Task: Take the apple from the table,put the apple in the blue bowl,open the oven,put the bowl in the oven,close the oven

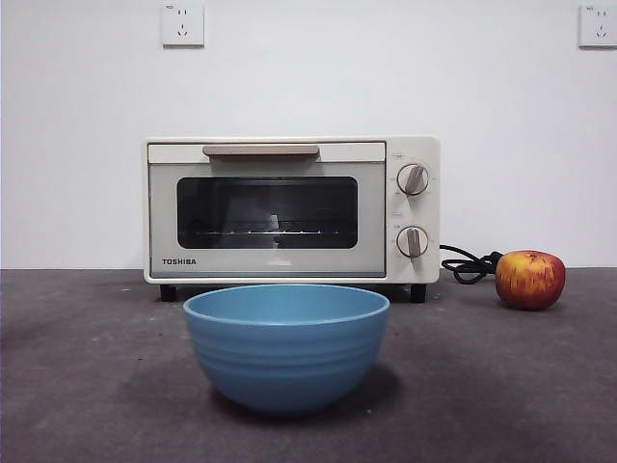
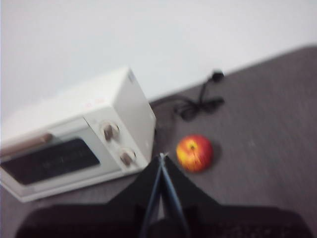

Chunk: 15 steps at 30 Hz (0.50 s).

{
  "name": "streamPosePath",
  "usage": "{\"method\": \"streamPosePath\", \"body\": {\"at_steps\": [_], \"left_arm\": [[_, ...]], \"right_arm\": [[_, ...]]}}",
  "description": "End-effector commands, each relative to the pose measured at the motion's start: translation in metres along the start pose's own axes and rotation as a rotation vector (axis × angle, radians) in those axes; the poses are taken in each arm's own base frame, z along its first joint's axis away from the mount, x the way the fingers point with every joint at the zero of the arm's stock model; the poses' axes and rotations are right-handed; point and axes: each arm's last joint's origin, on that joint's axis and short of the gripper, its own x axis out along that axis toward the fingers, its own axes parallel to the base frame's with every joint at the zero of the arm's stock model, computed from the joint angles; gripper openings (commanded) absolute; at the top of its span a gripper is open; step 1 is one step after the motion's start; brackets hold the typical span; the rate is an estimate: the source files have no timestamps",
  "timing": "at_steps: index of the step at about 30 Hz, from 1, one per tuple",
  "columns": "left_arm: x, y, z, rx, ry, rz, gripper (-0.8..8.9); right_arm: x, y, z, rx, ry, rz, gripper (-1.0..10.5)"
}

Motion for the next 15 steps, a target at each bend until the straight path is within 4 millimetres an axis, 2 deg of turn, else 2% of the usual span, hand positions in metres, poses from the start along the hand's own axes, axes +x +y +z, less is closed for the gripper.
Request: {"method": "streamPosePath", "body": {"at_steps": [1,6,11,15], "left_arm": [[0.007,-0.002,0.012,-0.020,0.079,-0.022,-0.05],[0.024,-0.003,0.032,-0.062,0.269,-0.027,-0.04],[0.043,-0.003,0.049,-0.093,0.431,-0.021,-0.04],[0.060,-0.002,0.053,-0.116,0.564,-0.002,-0.04]], "right_arm": [[0.006,0.004,0.013,0.002,0.116,-0.039,-0.1],[0.024,0.010,0.033,-0.017,0.306,-0.100,0.0],[0.045,0.014,0.046,-0.014,0.391,-0.129,0.0],[0.064,0.017,0.054,-0.049,0.440,-0.118,0.0]]}}
